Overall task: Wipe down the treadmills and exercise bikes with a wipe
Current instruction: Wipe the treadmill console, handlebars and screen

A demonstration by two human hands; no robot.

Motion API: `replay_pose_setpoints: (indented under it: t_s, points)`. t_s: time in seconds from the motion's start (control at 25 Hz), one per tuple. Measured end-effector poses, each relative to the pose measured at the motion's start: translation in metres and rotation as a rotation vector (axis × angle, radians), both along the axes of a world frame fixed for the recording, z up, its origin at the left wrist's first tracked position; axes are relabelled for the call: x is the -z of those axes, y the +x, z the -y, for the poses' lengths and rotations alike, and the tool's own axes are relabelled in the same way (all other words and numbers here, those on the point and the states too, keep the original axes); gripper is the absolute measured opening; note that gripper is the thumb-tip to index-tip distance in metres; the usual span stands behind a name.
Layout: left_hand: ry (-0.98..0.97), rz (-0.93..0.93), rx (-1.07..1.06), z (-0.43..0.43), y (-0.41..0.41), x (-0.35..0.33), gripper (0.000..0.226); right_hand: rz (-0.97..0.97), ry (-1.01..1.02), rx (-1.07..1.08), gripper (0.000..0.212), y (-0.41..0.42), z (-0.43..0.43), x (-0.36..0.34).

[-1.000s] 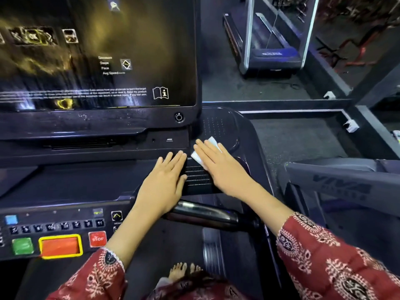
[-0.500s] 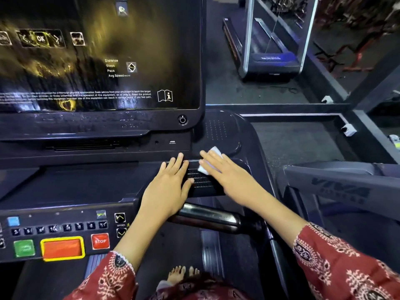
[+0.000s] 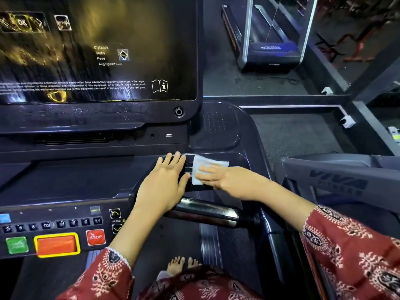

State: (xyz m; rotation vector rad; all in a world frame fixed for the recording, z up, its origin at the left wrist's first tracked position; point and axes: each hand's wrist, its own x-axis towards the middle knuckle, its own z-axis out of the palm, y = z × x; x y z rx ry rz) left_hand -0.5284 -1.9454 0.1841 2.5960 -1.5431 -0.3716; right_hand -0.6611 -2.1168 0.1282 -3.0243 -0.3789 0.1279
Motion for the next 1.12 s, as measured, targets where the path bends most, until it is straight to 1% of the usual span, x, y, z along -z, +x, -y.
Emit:
replay_pose_setpoints:
  t_s: [0.04,0.08,0.12,0.16,0.2,0.24,0.28,0.32,0.36,0.44,0.52,0.56,0.68,0.76,0.8,0.84,0.92,0.96,1.0,1.04,1.08,1.12]
  points:
    - [0.006,0.001,0.001,0.000,0.000,0.001,0.054,-0.042,-0.072,-0.038,0.051,-0.004,0.005,-0.002]
    - [0.012,0.009,0.007,0.000,0.001,0.001,0.054,-0.022,-0.135,-0.041,0.048,-0.006,0.009,-0.007]
    - [0.015,0.019,0.018,0.000,0.002,0.003,0.054,0.044,-0.187,-0.046,0.045,-0.007,0.013,-0.011]
    - [0.016,0.027,0.028,0.000,0.002,0.005,0.054,0.134,-0.165,0.003,0.044,-0.006,0.015,-0.016]
    - [0.021,0.032,0.035,0.000,0.002,0.006,0.055,0.163,-0.126,0.075,0.041,-0.005,0.011,-0.020]
    - [0.022,0.035,0.040,0.000,0.002,0.007,0.055,0.164,-0.117,0.091,0.039,0.000,0.006,-0.020]
    - [0.020,0.035,0.040,0.001,0.002,0.007,0.055,0.149,-0.179,0.074,0.042,0.009,-0.001,-0.017]
    - [0.017,0.036,0.037,0.001,0.002,0.007,0.055,0.202,-0.207,-0.001,0.048,0.015,-0.005,-0.006]
    - [0.021,0.042,0.034,0.001,0.001,0.006,0.055,0.230,-0.221,-0.036,0.051,0.018,-0.008,-0.003]
    - [0.029,0.054,0.029,0.000,0.000,0.004,0.054,0.192,-0.208,-0.070,0.056,0.012,-0.001,-0.001]
    - [0.041,0.060,0.030,-0.001,0.000,0.003,0.054,0.104,-0.200,0.026,0.056,-0.005,0.001,-0.008]
    - [0.044,0.062,0.029,0.000,0.000,0.003,0.053,0.102,-0.195,0.073,0.056,-0.013,0.000,-0.013]
    - [0.040,0.063,0.036,0.001,-0.001,0.006,0.052,0.145,-0.175,0.164,0.065,-0.010,-0.008,-0.012]
    - [0.005,0.047,0.045,0.002,0.000,0.008,0.052,0.208,-0.217,0.156,0.068,0.000,-0.014,-0.014]
    - [-0.016,0.038,0.047,0.003,0.001,0.008,0.051,0.258,-0.215,0.156,0.065,0.001,-0.014,-0.012]
    - [-0.020,0.032,0.046,0.002,0.002,0.009,0.051,0.262,-0.192,0.196,0.059,-0.002,-0.012,-0.011]
    - [-0.003,0.052,0.050,0.000,0.003,0.009,0.050,0.193,-0.066,0.402,0.042,-0.013,-0.018,-0.011]
    - [0.006,0.072,0.044,-0.002,0.003,0.010,0.049,0.162,-0.085,0.529,0.037,-0.018,-0.025,-0.013]
    - [-0.004,0.083,0.033,-0.003,0.002,0.009,0.046,0.101,-0.148,0.625,0.029,-0.021,-0.030,-0.018]
    - [-0.024,0.096,0.029,-0.005,0.001,0.008,0.042,0.047,-0.206,0.682,0.022,-0.022,-0.036,-0.024]
    - [-0.055,0.126,0.034,-0.007,0.001,0.009,0.039,-0.042,-0.228,0.710,0.023,-0.021,-0.042,-0.030]
    - [-0.060,0.179,0.046,-0.010,0.002,0.010,0.041,-0.081,-0.206,0.684,0.022,-0.021,-0.046,-0.032]
